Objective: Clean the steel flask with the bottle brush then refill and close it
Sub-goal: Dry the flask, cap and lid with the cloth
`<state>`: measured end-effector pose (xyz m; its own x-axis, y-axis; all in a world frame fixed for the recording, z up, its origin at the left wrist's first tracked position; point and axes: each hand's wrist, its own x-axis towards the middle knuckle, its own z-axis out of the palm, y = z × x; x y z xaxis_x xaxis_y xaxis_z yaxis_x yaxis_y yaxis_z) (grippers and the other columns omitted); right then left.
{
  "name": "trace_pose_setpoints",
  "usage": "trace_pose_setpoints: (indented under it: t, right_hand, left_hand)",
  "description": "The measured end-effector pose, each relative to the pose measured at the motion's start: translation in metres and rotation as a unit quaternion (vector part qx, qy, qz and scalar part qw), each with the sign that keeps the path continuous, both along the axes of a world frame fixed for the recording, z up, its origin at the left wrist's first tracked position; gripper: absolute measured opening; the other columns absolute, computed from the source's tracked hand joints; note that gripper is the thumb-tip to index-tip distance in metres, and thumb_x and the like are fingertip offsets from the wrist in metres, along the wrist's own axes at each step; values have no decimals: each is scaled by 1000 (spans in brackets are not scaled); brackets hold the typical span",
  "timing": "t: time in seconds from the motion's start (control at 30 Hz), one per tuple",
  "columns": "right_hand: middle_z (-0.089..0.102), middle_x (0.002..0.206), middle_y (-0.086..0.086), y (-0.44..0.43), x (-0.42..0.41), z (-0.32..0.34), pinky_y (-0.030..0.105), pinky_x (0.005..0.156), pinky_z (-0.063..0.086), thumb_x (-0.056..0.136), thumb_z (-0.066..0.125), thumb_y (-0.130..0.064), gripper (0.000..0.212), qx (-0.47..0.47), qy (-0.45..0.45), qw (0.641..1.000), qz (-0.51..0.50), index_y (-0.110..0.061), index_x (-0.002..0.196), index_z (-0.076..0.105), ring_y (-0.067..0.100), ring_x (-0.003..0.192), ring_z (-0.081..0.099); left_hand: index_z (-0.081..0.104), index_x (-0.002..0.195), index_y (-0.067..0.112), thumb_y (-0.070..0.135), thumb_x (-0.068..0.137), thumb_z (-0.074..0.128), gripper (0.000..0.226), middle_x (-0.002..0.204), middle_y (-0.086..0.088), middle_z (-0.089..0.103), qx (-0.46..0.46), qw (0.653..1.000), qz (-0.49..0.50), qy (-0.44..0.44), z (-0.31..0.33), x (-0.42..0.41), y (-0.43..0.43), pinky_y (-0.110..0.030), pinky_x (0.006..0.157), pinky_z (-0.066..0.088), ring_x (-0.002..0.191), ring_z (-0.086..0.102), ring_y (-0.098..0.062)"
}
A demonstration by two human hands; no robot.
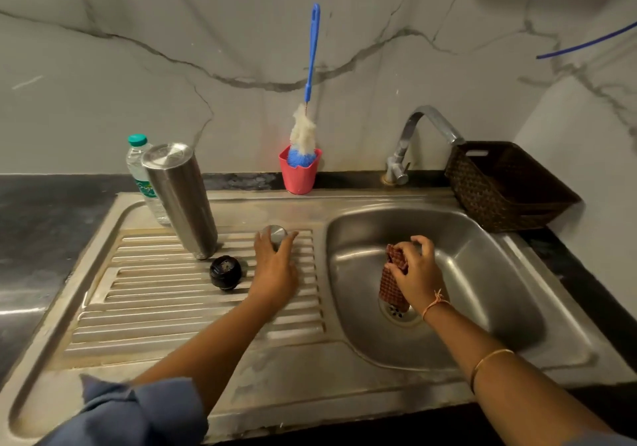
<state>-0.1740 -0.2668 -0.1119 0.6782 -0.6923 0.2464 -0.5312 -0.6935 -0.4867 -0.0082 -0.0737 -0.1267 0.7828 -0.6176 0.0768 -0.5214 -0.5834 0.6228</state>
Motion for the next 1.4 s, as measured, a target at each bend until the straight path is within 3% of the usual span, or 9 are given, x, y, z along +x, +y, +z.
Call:
trace_pose_setpoints:
  t: [0.17,0.37,0.6,0.73,1.0,1.13,1.27,1.33,1.4]
  right_hand:
    - [34,138,12,-8,-12,9,38,93,48,79,73,-19,54,10,-1,1000,20,-18,129,53,28,118,48]
    - [51,116,4,-10,-15,21,28,86,44,75,77,-17,67,130,-106,985,-40,-13,131,41,17,103,51]
    - [56,115,13,-20,-11,23,42,83,54,71,80,-22,46,458,-294,829,-127,-19,101,45,24,101,59]
    - [59,111,14,-23,-10,39,36,75,53,75,75,-14,34,545,-345,761,-76,-15,99,52,25,99,59]
    - [64,109,1,-17,-4,57,33,84,56,80,71,-18,36,333,-210,918,55,-18,113,55,17,100,61]
    - [67,102,0,-34,-8,61,32,81,56,82,69,-18,24,375,-231,897,43,-19,104,57,17,95,64]
    - [67,91,2,-63,-15,57,39,80,56,83,67,-20,14,432,-230,872,-8,-26,91,57,18,85,66]
    - [66,91,1,-77,-19,51,43,84,54,82,68,-22,16,437,-215,872,-46,-26,90,54,20,86,65]
    - [63,95,2,-86,-22,47,46,88,52,80,70,-23,26,453,-199,866,-75,-25,97,51,23,90,64]
  left_hand:
    - [22,149,35,4,89,53,75,156,-18,-11,85,991,64,80,7,22,-31,-49,117,11,143,-9,-40]
    - [44,129,15,24,88,61,45,124,-16,45,-32,981,133,140,23,16,-44,-37,89,45,107,53,-35]
    - [58,101,8,22,88,64,20,93,-16,61,-313,679,121,653,54,-22,-67,-32,78,54,84,62,-24]
    - [57,108,5,31,85,66,35,104,-17,60,-309,659,114,676,52,-39,-80,-33,81,51,91,61,-26]
    - [62,106,3,37,79,67,44,94,-12,61,-324,690,111,638,60,-72,-108,-26,62,53,77,59,-18]
    - [60,112,5,36,72,71,52,102,-14,60,-387,699,86,596,71,-83,-123,-28,71,47,82,57,-19]
    - [53,115,23,27,74,78,49,115,1,58,-182,972,87,121,78,-85,-137,-29,83,45,102,54,-17]
    - [50,125,26,29,75,77,57,125,3,54,-69,989,37,-126,75,-83,-136,-31,93,37,117,43,-21]
    - [46,131,28,28,75,77,64,131,3,52,-36,992,21,-120,72,-82,-139,-34,99,35,123,38,-22]
